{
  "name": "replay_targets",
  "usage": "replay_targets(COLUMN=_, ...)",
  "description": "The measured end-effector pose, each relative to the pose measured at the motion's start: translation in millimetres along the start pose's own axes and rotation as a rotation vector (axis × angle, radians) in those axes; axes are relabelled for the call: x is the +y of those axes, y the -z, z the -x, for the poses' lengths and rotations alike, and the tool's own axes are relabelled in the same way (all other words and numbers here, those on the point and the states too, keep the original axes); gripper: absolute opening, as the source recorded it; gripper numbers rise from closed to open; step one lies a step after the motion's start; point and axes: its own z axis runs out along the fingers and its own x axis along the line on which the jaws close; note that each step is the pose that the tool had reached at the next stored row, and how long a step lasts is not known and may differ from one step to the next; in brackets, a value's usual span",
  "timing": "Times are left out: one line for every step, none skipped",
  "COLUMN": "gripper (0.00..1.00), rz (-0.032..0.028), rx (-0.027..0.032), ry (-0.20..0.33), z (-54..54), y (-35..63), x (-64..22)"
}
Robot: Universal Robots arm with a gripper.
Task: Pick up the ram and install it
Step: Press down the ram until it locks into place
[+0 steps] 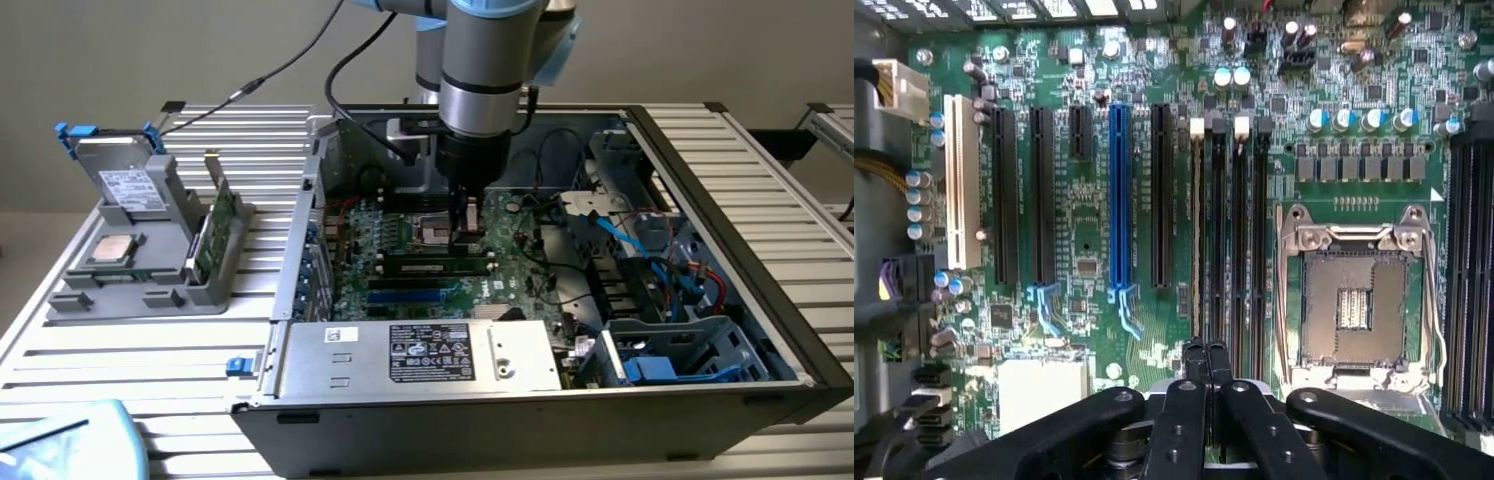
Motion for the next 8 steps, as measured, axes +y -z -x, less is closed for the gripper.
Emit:
replay_targets(gripper=0.11, rz=0.0, rx=0.0, ry=-0.001, z=0.0, y=-0.2, x=2.5)
replay_targets(gripper=0.11, rz=0.0001, rx=0.0001, ry=-0.001, z=0.0, y=-0.4, x=5.5)
replay_targets(gripper=0.11, rz=0.0002, rx=0.0, ry=-0.002, z=0.0, y=-0.7, x=8.3)
replay_targets(gripper=0.11, rz=0.0003, rx=0.0001, ry=-0.003, z=0.1, y=-1.0, x=11.1)
replay_targets(gripper=0.11, rz=0.0004, rx=0.0001, ry=-0.005, z=0.1, y=-1.3, x=13.8)
replay_targets(gripper=0.11, rz=0.0006, rx=0.0002, ry=-0.006, z=0.2, y=-1.6, x=16.3)
replay_targets(gripper=0.11, rz=0.0006, rx=0.0001, ry=-0.007, z=0.2, y=-2.1, x=18.8)
replay_targets(gripper=0.11, rz=0.0007, rx=0.0, ry=-0.008, z=0.3, y=-2.5, x=21.1)
